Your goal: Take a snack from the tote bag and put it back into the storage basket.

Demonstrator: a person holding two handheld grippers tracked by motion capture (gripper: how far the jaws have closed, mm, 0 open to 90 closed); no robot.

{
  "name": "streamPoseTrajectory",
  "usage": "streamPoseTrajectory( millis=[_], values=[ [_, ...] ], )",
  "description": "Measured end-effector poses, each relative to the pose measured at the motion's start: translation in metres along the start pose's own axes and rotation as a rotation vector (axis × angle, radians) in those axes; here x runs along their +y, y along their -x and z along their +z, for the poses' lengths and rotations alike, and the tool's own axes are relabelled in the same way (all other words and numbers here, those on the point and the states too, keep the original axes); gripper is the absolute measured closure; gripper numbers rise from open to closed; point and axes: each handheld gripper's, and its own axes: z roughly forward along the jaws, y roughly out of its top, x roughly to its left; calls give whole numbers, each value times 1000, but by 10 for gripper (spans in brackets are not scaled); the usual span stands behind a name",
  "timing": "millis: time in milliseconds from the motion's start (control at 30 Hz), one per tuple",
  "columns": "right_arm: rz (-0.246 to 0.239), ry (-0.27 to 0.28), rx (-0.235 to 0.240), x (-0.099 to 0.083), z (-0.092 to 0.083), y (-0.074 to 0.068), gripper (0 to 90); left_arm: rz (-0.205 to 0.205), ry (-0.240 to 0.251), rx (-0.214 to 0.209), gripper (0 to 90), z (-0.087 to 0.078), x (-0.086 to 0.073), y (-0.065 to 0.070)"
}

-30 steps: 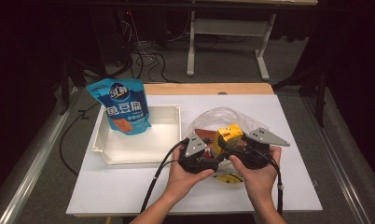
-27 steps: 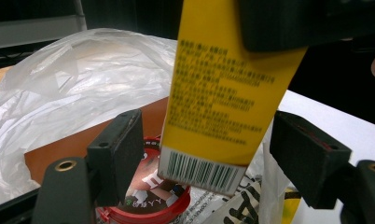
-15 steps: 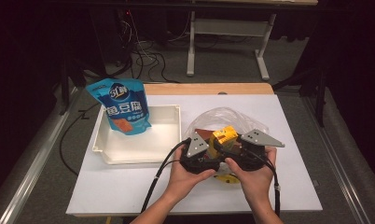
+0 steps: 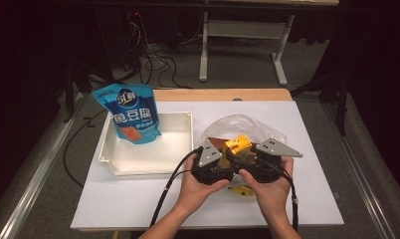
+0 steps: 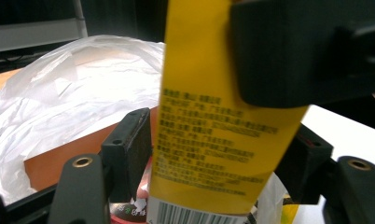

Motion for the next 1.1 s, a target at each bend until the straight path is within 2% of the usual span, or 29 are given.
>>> streamPoseTrajectory(
  millis=[200,433,667,800,900,967,1100],
  values=[
    [0,1,4,0,0,0,305,1,5,-11,409,0,0,-1],
    [-4,8,11,0,0,0,304,-16,14,-34,424,-2,0,-3],
    [-10,18,25,-1,0,0,299,20,20,-24,461,-5,-1,-1],
    [-15,25,38,-1,1,0,291,10,13,-30,483,-6,-1,-1],
    [-7,41,47,-2,1,1,263,-3,9,-42,494,-6,-2,-2],
    [-3,47,61,-2,1,2,211,1,-2,-33,496,-6,-2,-3],
    [5,59,47,1,-3,2,152,-17,-1,-20,497,-9,-3,-9]
  ],
)
